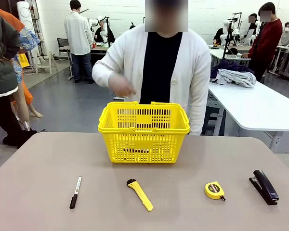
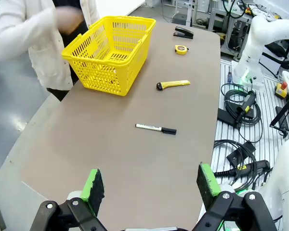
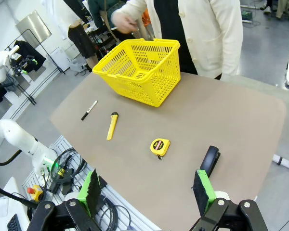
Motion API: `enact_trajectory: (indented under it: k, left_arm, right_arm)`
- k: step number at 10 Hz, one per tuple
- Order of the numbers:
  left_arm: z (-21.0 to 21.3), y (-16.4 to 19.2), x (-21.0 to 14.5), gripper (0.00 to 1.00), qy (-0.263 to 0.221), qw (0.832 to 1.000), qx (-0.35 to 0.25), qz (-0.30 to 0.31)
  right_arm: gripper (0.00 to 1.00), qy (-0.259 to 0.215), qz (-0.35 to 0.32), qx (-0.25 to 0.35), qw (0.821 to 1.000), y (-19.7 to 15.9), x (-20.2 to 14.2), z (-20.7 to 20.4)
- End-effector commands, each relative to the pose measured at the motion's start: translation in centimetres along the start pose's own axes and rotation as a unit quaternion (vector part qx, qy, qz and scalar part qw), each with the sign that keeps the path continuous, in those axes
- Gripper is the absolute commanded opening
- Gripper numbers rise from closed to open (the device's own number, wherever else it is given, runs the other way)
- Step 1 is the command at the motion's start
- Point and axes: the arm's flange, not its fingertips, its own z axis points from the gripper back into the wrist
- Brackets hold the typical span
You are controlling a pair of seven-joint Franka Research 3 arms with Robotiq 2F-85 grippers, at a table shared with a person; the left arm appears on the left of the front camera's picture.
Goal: Place the items the person wants into the basket.
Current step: Pick up the item the person points to and place it in the Market Basket.
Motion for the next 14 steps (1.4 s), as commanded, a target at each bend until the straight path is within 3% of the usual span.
enact_trajectory:
  k: [1, 14]
  left_arm:
    - [0.15, 0.12, -0.02, 1.0, -0.011, 1.0, -0.001, -0.012]
    - [0.15, 0.12, -0.02, 1.0, -0.011, 1.0, -0.001, -0.012]
  right_arm:
    - [1.0, -0.007, 0.005, 0.009, 1.0, 0.01, 0.04, -0.16]
    - [1.0, -0.007, 0.005, 0.009, 1.0, 0.01, 0.04, -0.16]
